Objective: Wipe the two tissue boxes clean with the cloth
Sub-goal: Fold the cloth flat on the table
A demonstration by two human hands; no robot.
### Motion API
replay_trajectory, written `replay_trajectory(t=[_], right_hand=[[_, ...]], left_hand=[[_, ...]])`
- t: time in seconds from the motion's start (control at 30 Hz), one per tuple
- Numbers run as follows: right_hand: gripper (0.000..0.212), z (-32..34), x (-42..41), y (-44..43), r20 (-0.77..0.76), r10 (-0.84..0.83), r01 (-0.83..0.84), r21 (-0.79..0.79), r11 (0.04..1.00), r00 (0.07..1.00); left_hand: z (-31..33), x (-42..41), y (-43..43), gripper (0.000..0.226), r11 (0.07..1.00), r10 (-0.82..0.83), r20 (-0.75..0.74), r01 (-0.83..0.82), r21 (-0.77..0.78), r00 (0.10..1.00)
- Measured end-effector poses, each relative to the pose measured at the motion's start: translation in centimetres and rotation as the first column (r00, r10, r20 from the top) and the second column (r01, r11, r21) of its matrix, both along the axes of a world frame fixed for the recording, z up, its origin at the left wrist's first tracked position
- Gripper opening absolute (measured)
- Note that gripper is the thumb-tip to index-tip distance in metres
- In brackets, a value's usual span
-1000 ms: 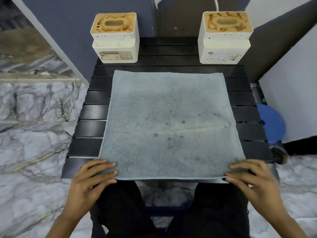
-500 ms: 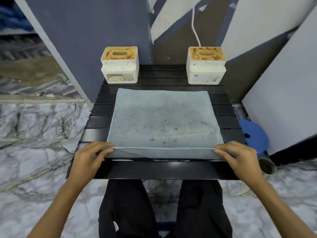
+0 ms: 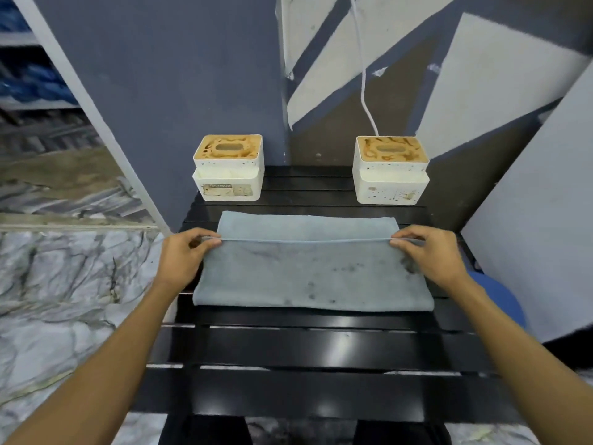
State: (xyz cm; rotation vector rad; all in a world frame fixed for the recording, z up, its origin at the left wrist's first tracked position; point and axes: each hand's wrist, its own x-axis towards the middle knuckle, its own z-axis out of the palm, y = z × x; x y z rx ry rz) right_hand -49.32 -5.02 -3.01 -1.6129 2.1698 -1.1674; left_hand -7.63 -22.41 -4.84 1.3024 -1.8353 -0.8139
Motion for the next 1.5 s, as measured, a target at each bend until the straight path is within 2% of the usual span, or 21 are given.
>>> replay_trajectory(t=[0.1, 0.23, 0.4, 0.6, 0.77, 0.93, 1.0, 1.1, 1.17, 1.23, 1.33, 1.5], right_hand=[[0.004, -0.6, -1.3, -3.2, 0.009, -0.024, 0.023, 0.028, 0.999, 1.0], [0.003, -1.4, -2.6, -6.5, -0.029, -0.034, 0.036, 0.07, 0.997, 0.999], [0.008, -2.5, -3.3, -8.3, -0.047, -0.09, 0.095, 0.138, 0.986, 0.995], [0.009, -3.1, -3.0, -9.1, -0.083, -0.1, 0.111, 0.131, 0.985, 0.992], [0.014, -3.4, -2.3, -9.1, -0.206, -0.152, 0.175, 0.102, 0.979, 0.967], [0.03, -3.0, -0.9, -9.1, -0.341, -0.228, 0.303, 0.185, 0.935, 0.912], [0.029, -1.8, 1.9, -9.3, -0.388, -0.173, 0.24, 0.131, 0.962, 0.905], [0.029, -0.6, 9.3, -9.1, -0.336, 0.091, -0.062, 0.097, 0.993, 0.938], [0.038, -1.1, 15.1, -8.9, -0.283, 0.305, -0.282, 0.118, 0.952, 0.909], [0.05, -2.1, 20.4, -8.6, -0.258, 0.429, -0.406, 0.139, 0.903, 0.866], [0.058, -3.6, 25.3, -8.6, -0.286, 0.45, -0.414, 0.178, 0.893, 0.846], [0.039, -4.7, 27.1, -9.5, -0.284, 0.421, -0.403, 0.123, 0.907, 0.862]], left_hand=[[0.1, -1.1, -3.1, 0.021, 1.0, 0.021, 0.042, -0.021, 0.002, 0.999], [0.1, -2.4, -6.3, 0.003, 0.997, 0.073, 0.096, -0.071, -0.021, 0.993], [-0.6, -3.8, -8.2, 0.006, 0.999, 0.041, 0.188, -0.042, 0.001, 0.981], [-1.9, -4.4, -8.8, 0.015, 0.992, 0.115, 0.215, -0.102, -0.069, 0.97], [-2.4, -4.8, -9.1, 0.018, 0.991, 0.116, 0.273, -0.095, -0.09, 0.955], [-1.6, -4.0, -9.5, 0.006, 0.997, 0.019, 0.388, 0.009, -0.07, 0.922], [-1.1, -3.7, -9.7, 0.002, 0.997, -0.039, 0.429, 0.062, -0.041, 0.902], [-0.5, -3.6, -10.0, 0.005, 0.995, -0.095, 0.445, 0.098, 0.016, 0.89], [-0.5, -3.6, -10.1, 0.006, 0.994, -0.105, 0.413, 0.095, 0.046, 0.905], [-0.6, -3.5, -10.1, 0.008, 0.993, -0.112, 0.361, 0.094, 0.066, 0.926], [-0.7, -3.2, -10.3, 0.013, 0.987, -0.155, 0.313, 0.136, 0.082, 0.937], [-0.8, -2.6, -10.5, 0.023, 0.964, -0.258, 0.217, 0.235, 0.127, 0.942]])
